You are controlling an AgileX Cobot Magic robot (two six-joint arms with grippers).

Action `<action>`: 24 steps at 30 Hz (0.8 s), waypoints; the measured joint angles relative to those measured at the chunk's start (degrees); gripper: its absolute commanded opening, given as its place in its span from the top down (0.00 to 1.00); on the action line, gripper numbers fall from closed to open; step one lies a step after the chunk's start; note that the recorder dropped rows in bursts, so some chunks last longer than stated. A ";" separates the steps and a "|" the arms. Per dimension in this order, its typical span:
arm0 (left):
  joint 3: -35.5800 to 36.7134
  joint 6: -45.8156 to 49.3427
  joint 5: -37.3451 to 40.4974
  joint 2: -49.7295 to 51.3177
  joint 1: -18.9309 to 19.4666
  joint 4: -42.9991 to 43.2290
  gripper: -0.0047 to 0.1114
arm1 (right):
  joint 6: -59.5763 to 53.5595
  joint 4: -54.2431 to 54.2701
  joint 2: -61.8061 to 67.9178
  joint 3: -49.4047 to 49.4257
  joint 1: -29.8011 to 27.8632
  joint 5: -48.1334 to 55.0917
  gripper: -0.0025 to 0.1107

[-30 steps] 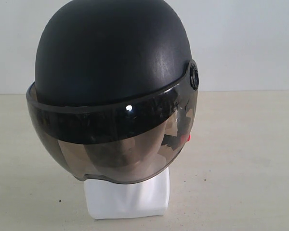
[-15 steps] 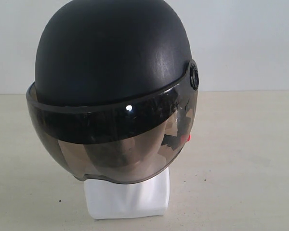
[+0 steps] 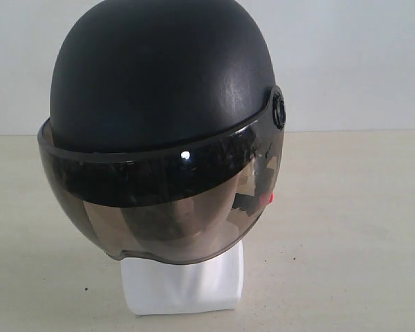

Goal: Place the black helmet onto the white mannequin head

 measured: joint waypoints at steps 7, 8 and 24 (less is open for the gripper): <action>0.00 1.16 0.00 0.00 0.00 0.38 0.92 | 0.36 0.00 0.00 0.00 0.00 0.00 0.98; 0.00 1.16 0.00 0.00 0.00 0.38 0.92 | 0.36 0.00 0.00 0.00 0.00 0.00 0.98; 0.00 1.29 -0.12 0.00 0.00 0.38 0.92 | 0.36 0.00 0.00 0.00 0.00 0.00 0.98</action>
